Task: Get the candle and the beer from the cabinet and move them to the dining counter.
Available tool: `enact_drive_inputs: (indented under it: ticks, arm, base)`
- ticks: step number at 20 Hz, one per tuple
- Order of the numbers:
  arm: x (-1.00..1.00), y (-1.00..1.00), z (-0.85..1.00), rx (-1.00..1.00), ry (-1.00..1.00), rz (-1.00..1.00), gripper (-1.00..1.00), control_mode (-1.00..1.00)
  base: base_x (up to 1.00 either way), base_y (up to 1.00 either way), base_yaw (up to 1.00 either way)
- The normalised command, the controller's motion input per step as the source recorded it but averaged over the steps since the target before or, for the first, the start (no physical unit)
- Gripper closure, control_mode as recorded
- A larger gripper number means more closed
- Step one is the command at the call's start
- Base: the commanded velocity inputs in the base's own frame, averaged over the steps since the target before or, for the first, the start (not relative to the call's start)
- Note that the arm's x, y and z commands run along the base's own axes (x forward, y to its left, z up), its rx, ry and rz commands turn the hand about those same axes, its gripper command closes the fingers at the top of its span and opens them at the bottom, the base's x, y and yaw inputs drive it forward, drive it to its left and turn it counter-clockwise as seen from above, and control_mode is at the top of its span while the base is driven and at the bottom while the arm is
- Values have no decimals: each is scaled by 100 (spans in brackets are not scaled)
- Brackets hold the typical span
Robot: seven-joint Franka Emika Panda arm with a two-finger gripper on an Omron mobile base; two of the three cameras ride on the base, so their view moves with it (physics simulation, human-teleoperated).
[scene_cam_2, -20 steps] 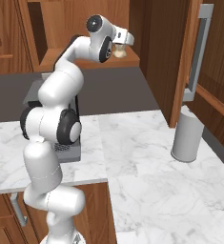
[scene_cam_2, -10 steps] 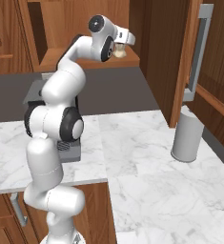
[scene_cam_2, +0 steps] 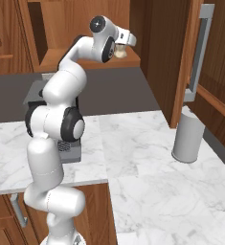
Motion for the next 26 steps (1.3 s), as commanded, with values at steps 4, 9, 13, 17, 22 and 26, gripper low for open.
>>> enact_drive_inputs:
  ticks: [4, 9, 13, 17, 22, 26]
  arm:
    - [0, 0, -8, 0, 0, 0, -100, -100]
    - [0, 0, 0, 0, 0, 0, -100, -100]
    - [0, 0, 0, 0, 0, 0, -100, -100]
    - [0, 0, 0, 0, 0, 0, -100, -100]
    - [0, 0, 0, 0, 0, 0, 100, -100]
    - [0, 0, 0, 0, 0, 0, 100, -100]
  base:
    - [0, 0, 0]
    - [0, 0, 0]
    - [0, 0, 0]
    - [0, 0, 0]
    - [0, 0, 0]
    - [0, 0, 0]
